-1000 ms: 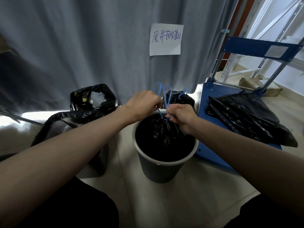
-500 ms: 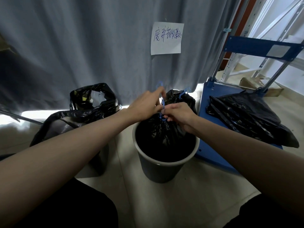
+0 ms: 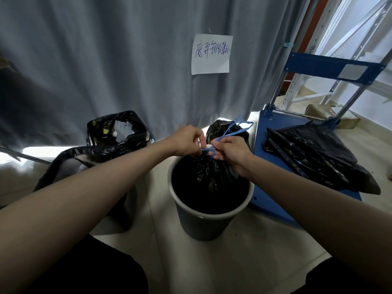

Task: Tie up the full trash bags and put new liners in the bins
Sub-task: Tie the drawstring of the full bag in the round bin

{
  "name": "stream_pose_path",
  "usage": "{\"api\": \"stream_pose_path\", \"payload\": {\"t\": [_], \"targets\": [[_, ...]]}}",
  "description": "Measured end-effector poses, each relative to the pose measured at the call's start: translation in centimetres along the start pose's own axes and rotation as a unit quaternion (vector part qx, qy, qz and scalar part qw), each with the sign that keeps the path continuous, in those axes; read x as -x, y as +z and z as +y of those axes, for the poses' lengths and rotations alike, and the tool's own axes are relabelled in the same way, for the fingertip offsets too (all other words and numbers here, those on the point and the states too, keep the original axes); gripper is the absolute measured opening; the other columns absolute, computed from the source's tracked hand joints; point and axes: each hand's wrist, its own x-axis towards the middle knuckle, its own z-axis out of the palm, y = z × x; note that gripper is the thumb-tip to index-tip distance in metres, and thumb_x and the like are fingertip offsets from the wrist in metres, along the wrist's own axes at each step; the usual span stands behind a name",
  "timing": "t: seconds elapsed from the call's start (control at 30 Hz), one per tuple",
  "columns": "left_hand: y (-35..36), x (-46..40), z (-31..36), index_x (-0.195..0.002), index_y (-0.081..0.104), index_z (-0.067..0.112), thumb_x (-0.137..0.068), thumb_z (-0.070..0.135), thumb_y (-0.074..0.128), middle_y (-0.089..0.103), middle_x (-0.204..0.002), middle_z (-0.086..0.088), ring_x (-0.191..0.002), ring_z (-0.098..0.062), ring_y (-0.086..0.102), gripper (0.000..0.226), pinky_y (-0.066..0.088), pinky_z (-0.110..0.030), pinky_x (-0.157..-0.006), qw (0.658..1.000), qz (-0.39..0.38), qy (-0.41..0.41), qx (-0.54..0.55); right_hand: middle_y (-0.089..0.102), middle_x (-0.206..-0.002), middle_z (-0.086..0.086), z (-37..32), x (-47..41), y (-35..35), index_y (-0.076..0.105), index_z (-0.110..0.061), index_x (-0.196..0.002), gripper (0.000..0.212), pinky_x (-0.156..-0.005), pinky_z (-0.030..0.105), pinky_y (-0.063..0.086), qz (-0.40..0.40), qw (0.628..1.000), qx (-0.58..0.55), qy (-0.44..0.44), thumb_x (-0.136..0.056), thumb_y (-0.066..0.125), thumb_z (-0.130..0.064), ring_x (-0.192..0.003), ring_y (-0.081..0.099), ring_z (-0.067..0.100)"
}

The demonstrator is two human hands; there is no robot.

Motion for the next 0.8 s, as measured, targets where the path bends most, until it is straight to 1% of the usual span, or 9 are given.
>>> {"api": "stream_pose_path", "payload": {"t": [0.07,0.13,0.23,0.3,0.37,0.47,0.6,0.7,0.8], "targets": [[0.3,0.0,0.1,-0.087,0.073,0.015,-0.072,0.013,0.074,0.067,-0.066,0.0,-0.057,-0.008,0.058,0.015,0.046,-0.019,-0.062,1.0,-0.002,-0.003,0.029,0.061,-0.077,0.011,0.1,-0.1,0.1,0.06,0.005,-0.105,0.014,-0.055,0.017,0.055,0.001,1.0,0.001,-0.002,-0.095,0.058,-0.006,-0.063,0.062,0.018],[0.6,0.0,0.1,-0.081,0.075,0.018,-0.071,0.022,0.078,0.062,-0.054,0.007,-0.049,-0.002,0.054,0.011,0.042,-0.014,-0.053,0.998,0.016,-0.005,0.055,0.062,-0.074,0.011,0.0,-0.1,0.1,0.06,0.005,-0.105,0.015,-0.054,0.017,0.054,-0.001,1.0,0.006,-0.006,-0.096,0.058,-0.006,-0.061,0.062,0.017],[0.9,-0.2,-0.1,-0.076,0.078,0.016,-0.069,0.02,0.081,0.056,-0.044,0.014,-0.043,0.003,0.048,0.008,0.037,-0.01,-0.048,0.994,0.05,-0.01,0.092,0.064,-0.073,0.011,0.0,0.0,-0.1,0.062,0.005,-0.104,0.014,-0.055,0.018,0.054,-0.001,1.0,0.019,-0.014,-0.095,0.059,-0.006,-0.06,0.061,0.017],[1.2,-0.4,-0.1,-0.075,0.078,0.013,-0.067,0.016,0.084,0.055,-0.041,0.017,-0.042,0.007,0.046,0.01,0.032,-0.005,-0.045,0.991,0.066,-0.009,0.114,0.064,-0.073,0.013,0.0,0.2,-0.2,0.062,0.005,-0.102,0.013,-0.052,0.017,0.053,-0.004,1.0,0.019,-0.02,-0.095,0.059,-0.006,-0.059,0.059,0.017],[1.6,-0.5,0.0,-0.073,0.078,0.013,-0.066,0.016,0.084,0.056,-0.042,0.016,-0.042,0.008,0.046,0.009,0.031,-0.004,-0.045,0.99,0.079,-0.006,0.117,0.063,-0.074,0.015,0.0,0.3,-0.4,0.062,0.005,-0.098,0.011,-0.049,0.017,0.052,0.001,0.999,0.021,-0.026,-0.095,0.058,-0.005,-0.057,0.057,0.017],[2.3,-0.7,0.6,-0.069,0.078,0.017,-0.065,0.017,0.084,0.062,-0.052,0.01,-0.046,0.007,0.049,0.007,0.035,-0.005,-0.049,0.989,0.098,0.011,0.11,0.061,-0.071,0.015,0.1,0.1,-0.7,0.064,0.002,-0.093,0.009,-0.049,0.021,0.05,0.024,0.999,0.035,-0.026,-0.094,0.057,-0.003,-0.055,0.054,0.017],[2.8,-1.0,1.2,-0.07,0.077,0.023,-0.065,0.019,0.082,0.066,-0.059,0.007,-0.055,0.004,0.054,0.008,0.035,-0.005,-0.053,0.988,0.133,0.043,0.067,0.062,-0.069,0.014,0.2,-0.3,-1.1,0.067,-0.001,-0.09,0.012,-0.047,0.022,0.049,0.053,0.997,0.049,-0.012,-0.094,0.057,-0.005,-0.051,0.057,0.014],[3.0,-0.9,1.6,-0.073,0.078,0.021,-0.066,0.018,0.08,0.06,-0.061,0.012,-0.06,0.009,0.054,0.008,0.034,-0.003,-0.055,0.986,0.139,0.081,0.041,0.062,-0.065,0.012,0.2,-0.5,-1.4,0.068,-0.003,-0.089,0.012,-0.045,0.022,0.048,0.065,0.997,0.052,-0.001,-0.094,0.059,-0.009,-0.051,0.06,0.016],[3.4,-0.5,1.9,-0.08,0.077,0.02,-0.072,0.016,0.075,0.048,-0.062,0.016,-0.059,0.004,0.048,0.009,0.033,-0.005,-0.058,0.983,0.148,0.112,-0.001,0.063,-0.066,0.014,0.1,-0.8,-1.5,0.067,-0.001,-0.094,0.011,-0.043,0.022,0.046,0.072,0.996,0.056,0.013,-0.094,0.059,-0.008,-0.052,0.063,0.02]]}}
